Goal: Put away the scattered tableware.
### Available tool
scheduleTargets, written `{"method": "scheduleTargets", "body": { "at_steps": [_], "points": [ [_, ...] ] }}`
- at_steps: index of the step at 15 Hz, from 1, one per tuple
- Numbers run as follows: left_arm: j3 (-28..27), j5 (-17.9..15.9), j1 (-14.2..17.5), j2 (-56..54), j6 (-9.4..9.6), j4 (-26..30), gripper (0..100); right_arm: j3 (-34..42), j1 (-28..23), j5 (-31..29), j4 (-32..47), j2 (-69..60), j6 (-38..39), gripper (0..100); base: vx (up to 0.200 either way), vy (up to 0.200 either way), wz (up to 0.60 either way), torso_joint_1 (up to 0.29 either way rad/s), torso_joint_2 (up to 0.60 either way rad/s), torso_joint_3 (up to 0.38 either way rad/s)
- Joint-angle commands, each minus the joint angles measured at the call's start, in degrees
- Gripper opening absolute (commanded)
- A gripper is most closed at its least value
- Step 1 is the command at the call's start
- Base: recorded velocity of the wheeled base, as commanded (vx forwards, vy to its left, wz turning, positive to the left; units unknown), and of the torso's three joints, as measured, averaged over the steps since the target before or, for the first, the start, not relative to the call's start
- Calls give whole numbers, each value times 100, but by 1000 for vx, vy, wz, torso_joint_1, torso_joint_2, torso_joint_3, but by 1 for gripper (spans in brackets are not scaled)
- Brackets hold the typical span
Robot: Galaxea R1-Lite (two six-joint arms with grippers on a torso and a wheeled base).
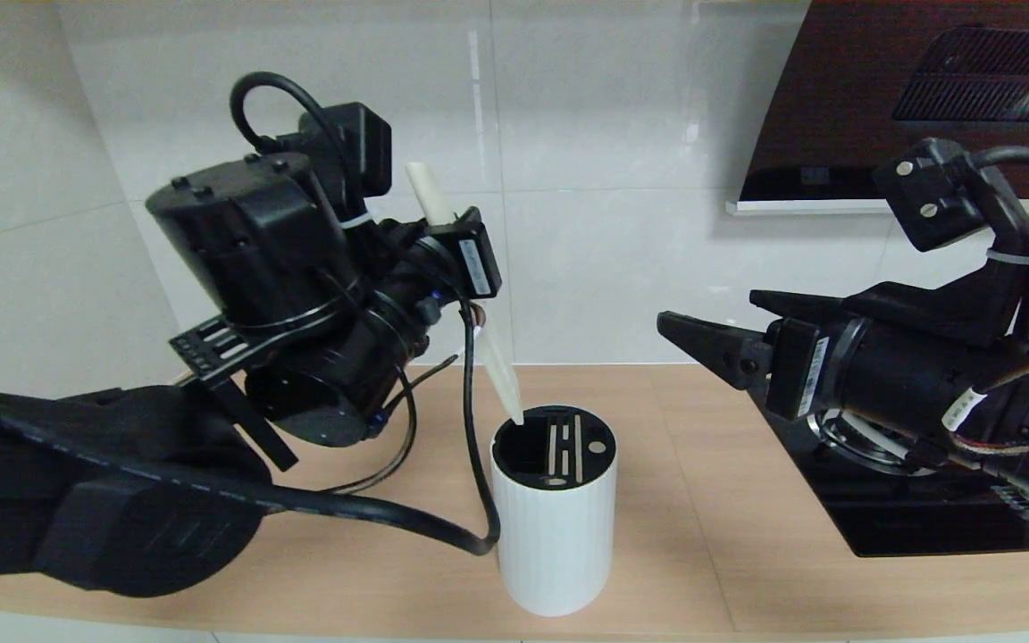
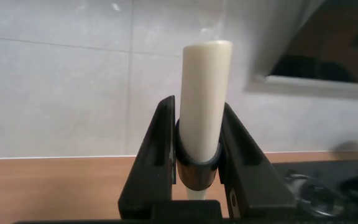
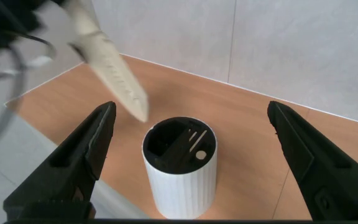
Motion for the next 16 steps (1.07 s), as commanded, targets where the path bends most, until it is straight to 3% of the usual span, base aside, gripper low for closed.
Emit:
{"method": "scheduleTargets", "body": {
  "at_steps": [1,8,10,16],
  "points": [
    [49,49,-69,334,37,-55,0,-1,-1,-1,-6,47,2,100,0,0,0,0,0,0],
    [23,260,-139,704,20,-55,0,-1,-1,-1,-6,47,2,100,0,0,0,0,0,0],
    [-91,454,-130,818,2,-55,0,-1,-1,-1,-6,55,2,100,0,0,0,0,0,0],
    [-126,480,-157,1029,-24,-55,0,7,-1,-1,-6,47,2,100,0,0,0,0,0,0]
  ]
}}
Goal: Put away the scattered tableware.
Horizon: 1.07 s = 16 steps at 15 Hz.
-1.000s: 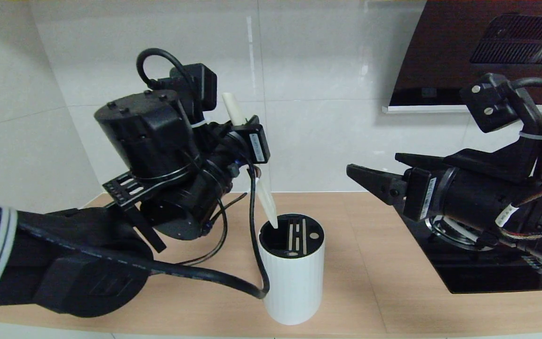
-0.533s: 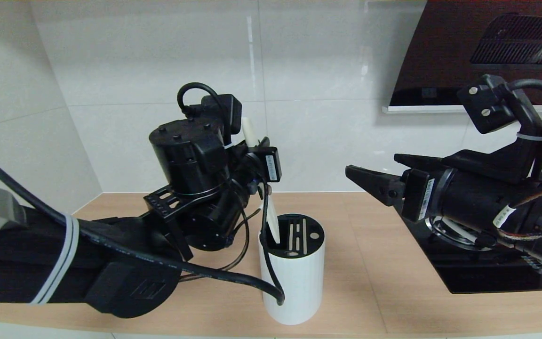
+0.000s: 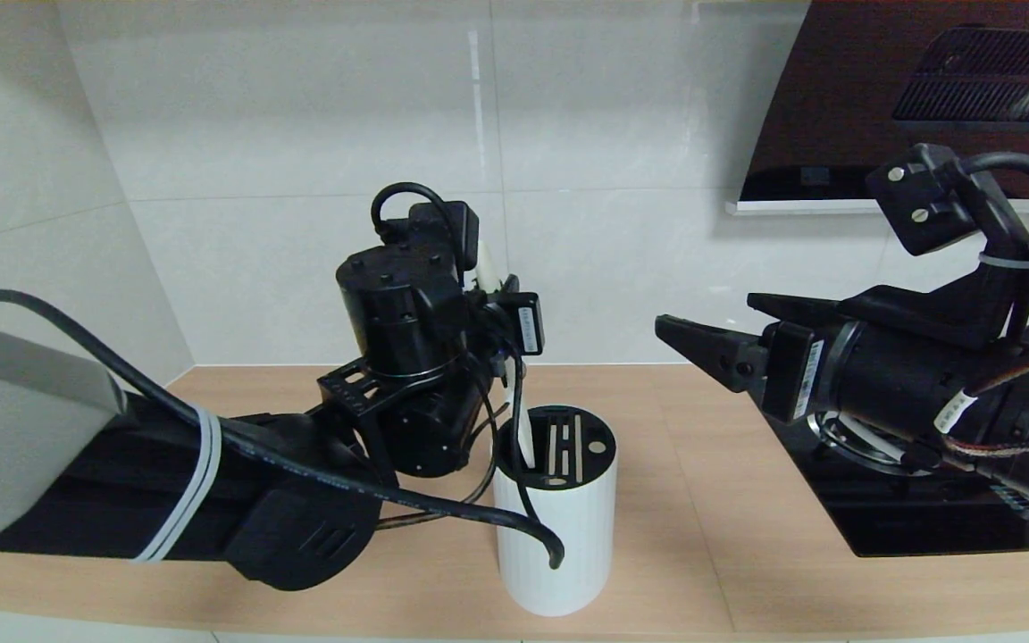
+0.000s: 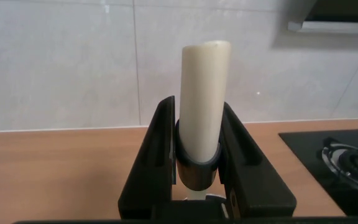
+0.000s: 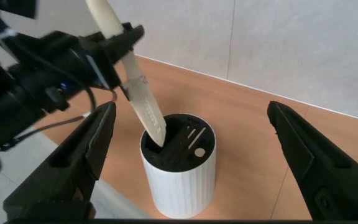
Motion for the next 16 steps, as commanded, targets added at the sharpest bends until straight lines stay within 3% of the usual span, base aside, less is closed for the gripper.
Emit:
{"method": "scheduleTargets", "body": {
  "at_steps": [1,16],
  "points": [
    [0,3,-72,146,-92,9,0,-1,1,1,-3,21,-1,100,0,0,0,0,0,0],
    [220,-23,-195,796,-329,26,0,52,1,10,-3,65,-1,100,0,0,0,0,0,0]
  ]
}}
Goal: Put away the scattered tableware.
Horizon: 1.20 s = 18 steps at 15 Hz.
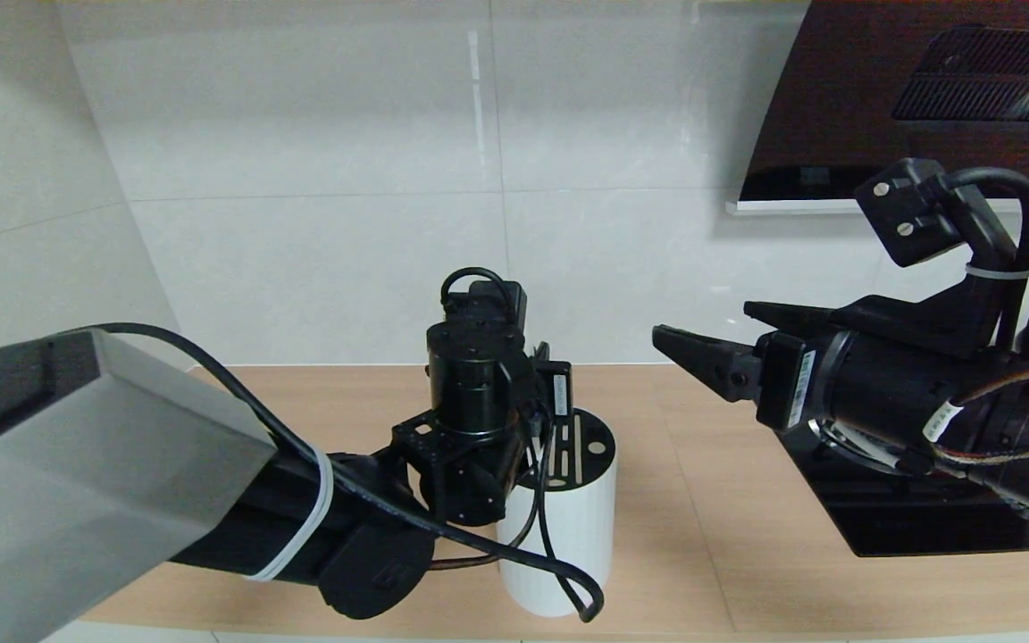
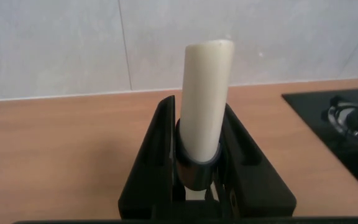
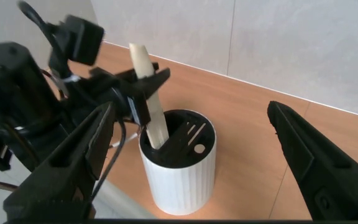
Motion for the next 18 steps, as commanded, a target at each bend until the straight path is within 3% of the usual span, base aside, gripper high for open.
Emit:
{"method": "scheduleTargets", "body": {
  "at_steps": [1,10,11,18],
  "points": [
    [46,1,-19,107,-52,-2,0,-4,1,5,-1,17,-1,100,0,0,0,0,0,0],
    [160,1,-62,204,-114,-10,0,-4,1,5,-10,34,-1,100,0,0,0,0,0,0],
    [160,1,-62,204,-114,-19,100,-4,1,5,-10,34,-1,100,0,0,0,0,0,0],
    [143,1,-62,169,-114,-28,100,4,1,5,-10,43,-1,100,0,0,0,0,0,0]
  ]
}}
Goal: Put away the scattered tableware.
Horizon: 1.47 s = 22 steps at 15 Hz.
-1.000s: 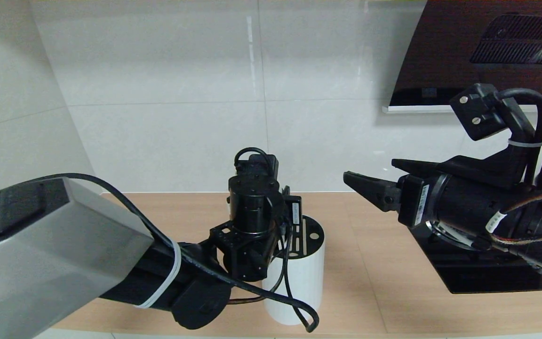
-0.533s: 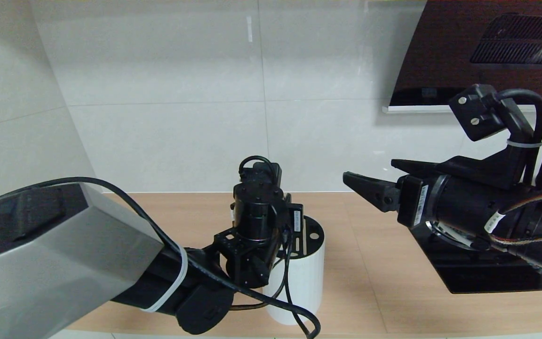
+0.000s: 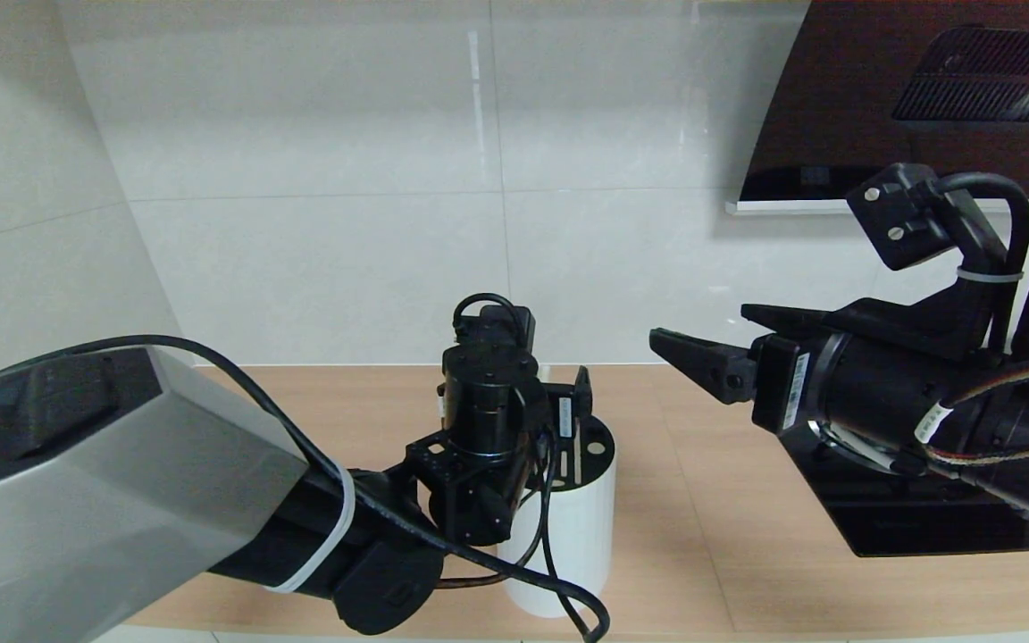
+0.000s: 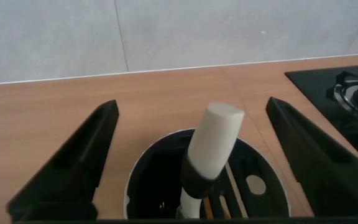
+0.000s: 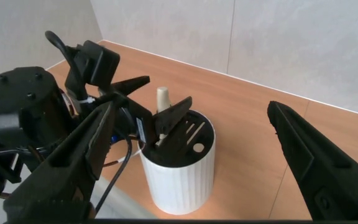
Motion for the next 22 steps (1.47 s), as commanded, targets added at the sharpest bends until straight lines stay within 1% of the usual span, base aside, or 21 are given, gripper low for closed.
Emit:
{"method": "scheduleTargets", "body": {
  "at_steps": [1,3,4,5,6,7,8,9,10,11,12,14,15,16,17,18,19,20,21,22],
  "points": [
    [0,3,0,-16,-5,0,100,4,1,5,-3,-1,-1,100,0,0,0,0,0,0],
    [0,11,0,-34,-5,-105,100,4,1,5,-3,8,-1,100,0,0,0,0,0,0],
    [-8,11,0,-131,3,-395,100,13,1,5,-3,8,-1,100,0,0,0,0,0,0],
    [18,-15,9,-412,38,-879,100,22,1,-4,-3,17,-1,100,0,0,0,0,0,0],
    [97,-15,9,-790,118,-1143,100,48,1,5,-12,25,-1,100,0,0,0,0,0,0],
    [220,-33,9,-1133,197,-1186,100,48,-7,5,-12,25,-1,100,0,0,0,0,0,0],
    [484,-244,52,-1598,223,-1178,100,48,-16,-4,-12,25,-1,100,0,0,0,0,0,0],
    [791,-648,211,-2099,249,-1169,100,57,-130,-4,-12,17,-1,100,0,0,0,0,0,0],
    [862,-780,263,-2231,258,-1151,100,57,-192,-4,-12,17,-1,100,0,0,0,0,0,0],
    [1222,-1158,439,-2917,285,-976,100,48,-385,-4,-39,-1,-1,100,0,0,0,0,0,0],
    [1415,-1193,553,-3418,302,-694,100,48,-544,-13,-39,-63,-1,100,0,0,0,0,0,0],
    [1661,-1254,720,-4244,285,-26,100,66,-631,-65,-56,-344,-80,100,0,0,0,0,0,0],
    [1820,-1254,879,-4639,320,290,100,180,-667,-65,-39,-616,-97,100,0,0,0,0,0,0],
    [1934,-1254,1063,-5386,496,879,100,488,-798,-65,-30,-1108,-220,100,0,0,0,0,0,0],
    [1960,-1254,1142,-5914,575,1389,100,716,-948,-65,-12,-1486,-335,100,0,0,0,0,0,0],
    [1934,-1254,1257,-6819,601,2329,100,1235,-1282,-57,-3,-2146,-475,100,0,0,0,0,0,0],
    [1925,-1281,1476,-7320,601,2962,100,1551,-1519,-21,14,-2638,-607,100,0,0,0,0,0,0],
    [1925,-1421,1749,-7900,592,3648,100,1903,-1774,23,23,-3218,-713,100,0,0,0,0,0,0],
    [1951,-1650,1916,-8603,583,4377,100,2140,-2046,40,102,-3833,-757,100,0,0,0,0,0,0],
    [1960,-1738,2039,-8902,583,4720,100,2184,-2178,40,243,-4149,-757,100,0,0,0,0,0,0]
  ]
}}
